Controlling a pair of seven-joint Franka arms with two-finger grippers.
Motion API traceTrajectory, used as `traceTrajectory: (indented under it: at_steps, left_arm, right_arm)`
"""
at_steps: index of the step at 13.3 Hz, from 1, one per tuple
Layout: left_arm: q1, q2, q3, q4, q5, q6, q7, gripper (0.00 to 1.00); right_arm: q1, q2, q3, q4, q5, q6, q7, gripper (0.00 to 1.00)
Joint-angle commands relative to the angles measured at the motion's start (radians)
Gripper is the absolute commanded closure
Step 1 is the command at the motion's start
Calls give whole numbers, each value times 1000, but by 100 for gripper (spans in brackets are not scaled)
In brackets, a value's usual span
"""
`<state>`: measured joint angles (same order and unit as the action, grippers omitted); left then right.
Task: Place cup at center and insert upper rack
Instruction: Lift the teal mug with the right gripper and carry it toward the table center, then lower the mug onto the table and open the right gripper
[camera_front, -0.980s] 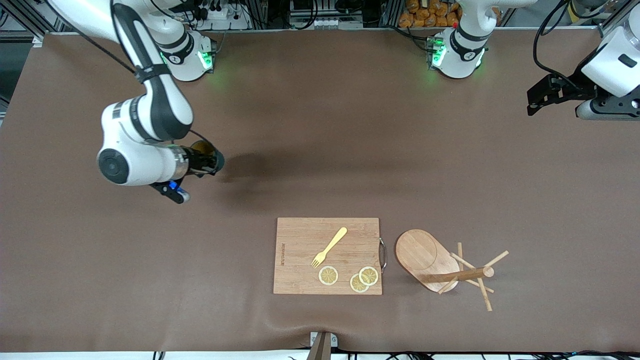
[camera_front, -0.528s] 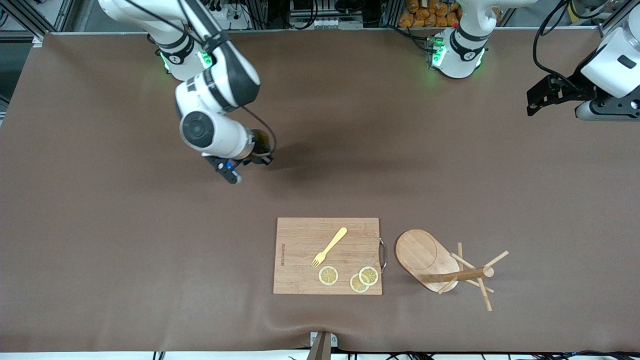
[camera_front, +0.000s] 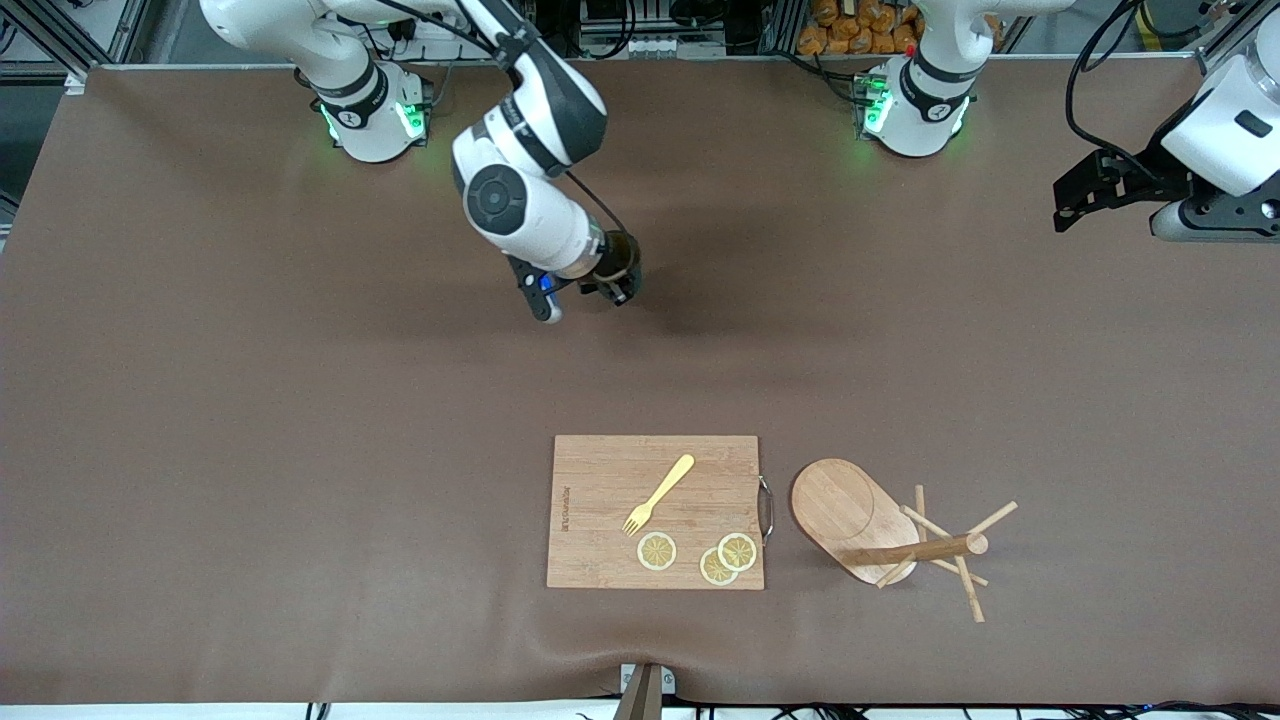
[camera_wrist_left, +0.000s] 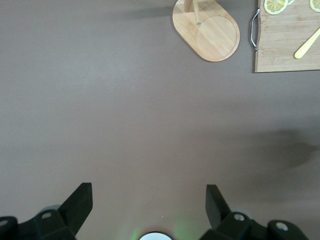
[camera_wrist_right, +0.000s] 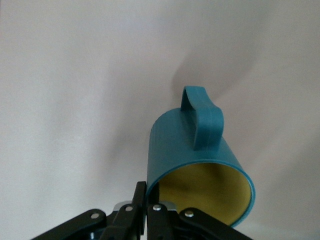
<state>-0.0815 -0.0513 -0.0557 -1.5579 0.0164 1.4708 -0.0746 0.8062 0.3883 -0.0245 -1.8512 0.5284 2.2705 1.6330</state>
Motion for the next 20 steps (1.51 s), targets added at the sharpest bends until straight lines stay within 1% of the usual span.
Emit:
traceTrajectory:
  at_steps: [1, 3, 5, 8, 10, 15, 18, 19, 20]
  left_arm:
    - [3, 2, -3, 7, 5, -9, 13, 0]
    - [3, 2, -3, 7, 5, -9, 12, 0]
    - [3, 2, -3, 7, 5, -9, 12, 0]
    - [5, 2, -3, 7, 5, -9, 15, 0]
    - [5, 2, -3, 7, 5, -9, 15, 0]
    - [3, 2, -3, 4, 5, -9, 15, 0]
    - [5, 4, -3, 2, 5, -9, 15, 0]
    - [3, 4, -3, 2, 7, -9, 15, 0]
    - [3, 4, -3, 2, 5, -9, 13, 0]
  right_arm:
    - [51, 69, -14, 49, 25, 72, 109, 100]
    - [70, 102, -14, 81, 27, 95, 174, 100]
    - [131, 150, -15, 104, 25, 157, 235, 100]
    - [142, 188, -14, 125, 25, 181, 246, 100]
    - [156, 196, -15, 124, 27, 213, 248, 100]
    - [160, 196, -15, 124, 25, 211, 258, 100]
    - [162, 213, -15, 124, 25, 211, 258, 100]
    - [162, 215, -15, 124, 25, 211, 258, 99]
    - [162, 215, -15, 124, 24, 208, 258, 93]
